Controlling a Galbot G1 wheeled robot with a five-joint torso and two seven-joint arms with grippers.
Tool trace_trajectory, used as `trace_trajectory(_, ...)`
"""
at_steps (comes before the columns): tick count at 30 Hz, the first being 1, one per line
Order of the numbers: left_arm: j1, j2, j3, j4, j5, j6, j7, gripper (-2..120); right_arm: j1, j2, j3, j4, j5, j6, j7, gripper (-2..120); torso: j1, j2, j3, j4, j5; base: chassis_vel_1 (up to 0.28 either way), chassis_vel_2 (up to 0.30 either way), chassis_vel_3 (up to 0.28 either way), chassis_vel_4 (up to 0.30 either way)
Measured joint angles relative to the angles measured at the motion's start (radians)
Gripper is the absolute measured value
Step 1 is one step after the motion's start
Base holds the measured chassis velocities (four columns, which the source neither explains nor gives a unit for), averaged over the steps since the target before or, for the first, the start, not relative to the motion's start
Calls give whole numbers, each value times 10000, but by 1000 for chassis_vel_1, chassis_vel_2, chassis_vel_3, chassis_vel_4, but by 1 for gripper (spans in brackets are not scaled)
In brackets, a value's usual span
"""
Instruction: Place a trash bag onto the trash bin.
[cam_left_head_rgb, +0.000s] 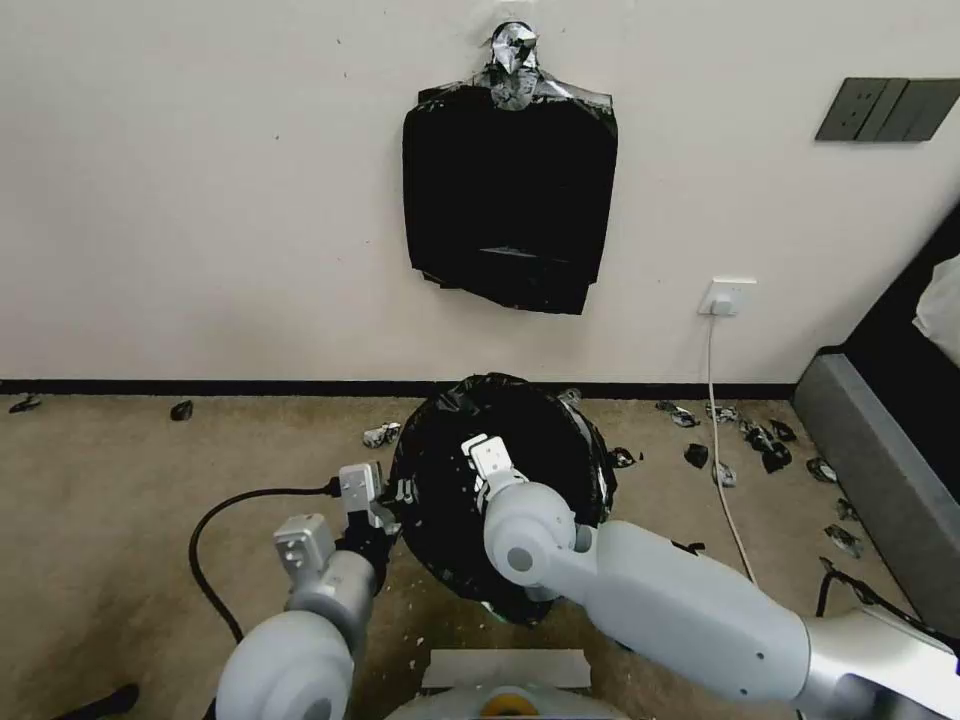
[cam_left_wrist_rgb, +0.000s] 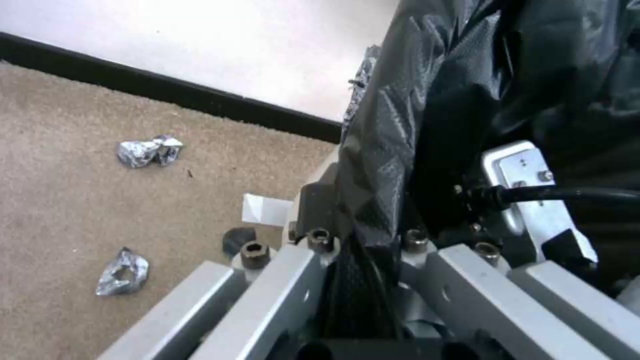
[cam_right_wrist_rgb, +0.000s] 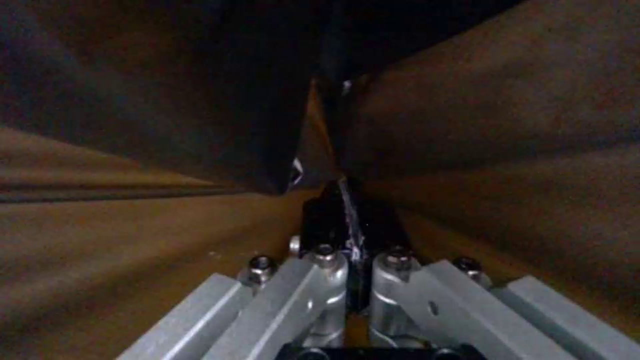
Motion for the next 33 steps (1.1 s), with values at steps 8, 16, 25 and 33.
trace_trajectory(8, 57, 36, 3, -49, -33, 6, 6, 3, -48, -15, 13, -53, -8, 1, -28, 0, 0, 0, 0, 0, 0, 0, 0, 0, 0)
trace_trajectory(16, -72, 17, -34, 109, -338, 292, -287, 3, -57, -698, 70, 1153, 364, 4, -58, 2, -1, 0, 0, 2, 3, 0, 0, 0, 0)
trace_trajectory(25, -783, -244, 240, 648, -2150, 1012, -1818, 3, -452, -2634, 755, 4104, 1026, 5, -1021, 34, -1, 0, -1, -1, 0, 0, 0, 0, 0)
trace_trajectory(33, -1899, -180, 662, 1444, -4488, 1961, -3793, 3, -1166, -3865, 1780, 5051, 936, 10, -1932, 67, -1, 0, 0, -1, 4, 0, 0, 0, 0)
